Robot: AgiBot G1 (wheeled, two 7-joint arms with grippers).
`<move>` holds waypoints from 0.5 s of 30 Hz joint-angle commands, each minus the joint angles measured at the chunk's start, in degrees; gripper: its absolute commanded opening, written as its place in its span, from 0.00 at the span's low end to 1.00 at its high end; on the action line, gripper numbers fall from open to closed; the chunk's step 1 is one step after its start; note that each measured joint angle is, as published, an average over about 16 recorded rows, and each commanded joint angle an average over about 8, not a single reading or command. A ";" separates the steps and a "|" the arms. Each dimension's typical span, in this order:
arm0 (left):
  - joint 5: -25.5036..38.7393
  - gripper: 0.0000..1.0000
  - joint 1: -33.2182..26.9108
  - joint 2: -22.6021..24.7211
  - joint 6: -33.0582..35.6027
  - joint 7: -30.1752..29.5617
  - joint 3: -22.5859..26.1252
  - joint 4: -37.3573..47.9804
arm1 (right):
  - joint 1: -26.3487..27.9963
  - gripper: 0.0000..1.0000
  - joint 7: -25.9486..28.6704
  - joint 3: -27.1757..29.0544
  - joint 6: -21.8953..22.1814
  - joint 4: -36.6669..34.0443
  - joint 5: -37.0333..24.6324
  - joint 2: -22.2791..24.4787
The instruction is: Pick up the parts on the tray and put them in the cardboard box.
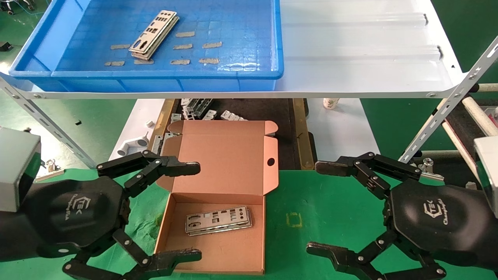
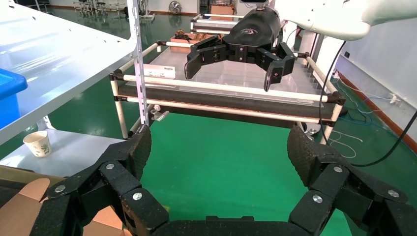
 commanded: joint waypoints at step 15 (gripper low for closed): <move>0.00 1.00 0.00 0.00 0.00 0.00 0.00 0.00 | 0.00 1.00 0.00 0.00 0.00 0.00 0.00 0.00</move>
